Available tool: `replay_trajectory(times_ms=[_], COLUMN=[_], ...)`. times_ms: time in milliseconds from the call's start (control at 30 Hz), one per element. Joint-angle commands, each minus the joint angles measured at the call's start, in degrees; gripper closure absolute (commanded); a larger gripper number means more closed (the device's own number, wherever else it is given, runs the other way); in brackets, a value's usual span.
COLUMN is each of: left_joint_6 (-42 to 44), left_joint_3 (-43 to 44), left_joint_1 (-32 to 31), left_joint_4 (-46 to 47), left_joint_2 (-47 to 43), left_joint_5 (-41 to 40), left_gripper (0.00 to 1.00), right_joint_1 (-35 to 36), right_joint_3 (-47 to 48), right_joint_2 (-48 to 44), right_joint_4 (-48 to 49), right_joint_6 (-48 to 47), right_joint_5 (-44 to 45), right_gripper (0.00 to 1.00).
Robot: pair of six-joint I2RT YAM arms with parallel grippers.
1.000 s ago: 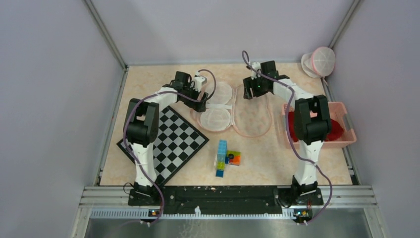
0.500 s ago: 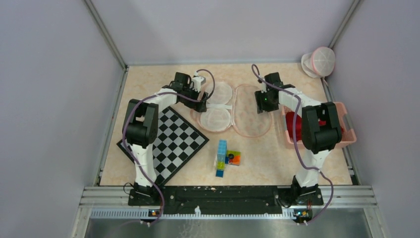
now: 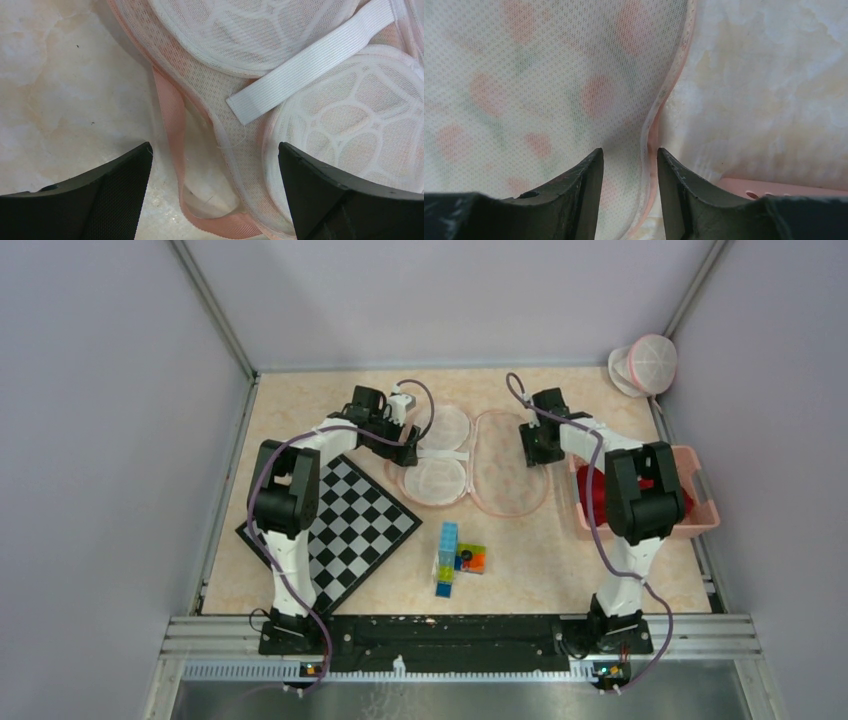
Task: Unzip the laundry bag and remove the bra
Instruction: Close the laundry bag at the center of the board.
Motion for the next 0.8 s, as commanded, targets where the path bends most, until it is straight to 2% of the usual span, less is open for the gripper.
replay_trajectory(times_ms=[0,200,300,400,767], left_joint_6=[-0.6,-0.4,-0.4,-0.7,-2.5], left_joint_3=[0.1,-0.5,-0.7,-0.7,-1.1], left_joint_1=[0.0,-0.1,-0.1,-0.1,0.0], left_joint_4=[0.2,0.0,0.0,0.2,1.6], left_joint_2=[-2.1,-2.1,-2.0,-2.0,-2.7], left_joint_5=[1.1,1.4,1.7,2.3,5.3], left_gripper=[0.01,0.01,0.01,0.01,0.01], right_joint_1=[-0.5,-0.8,-1.5,-2.3,-2.7], right_joint_3=[0.7,3.1,4.4,6.3,14.4], right_joint_2=[2.4,4.5,4.0,2.9,-4.4], right_joint_4=[0.7,-1.0,-1.9,-3.7,-6.5], right_joint_6=[-0.6,-0.6,-2.4,-2.5,-3.0], right_joint_5=[-2.2,-3.7,-3.8,-4.5,-13.4], right_gripper=[0.59,0.67,0.81,1.0,1.0])
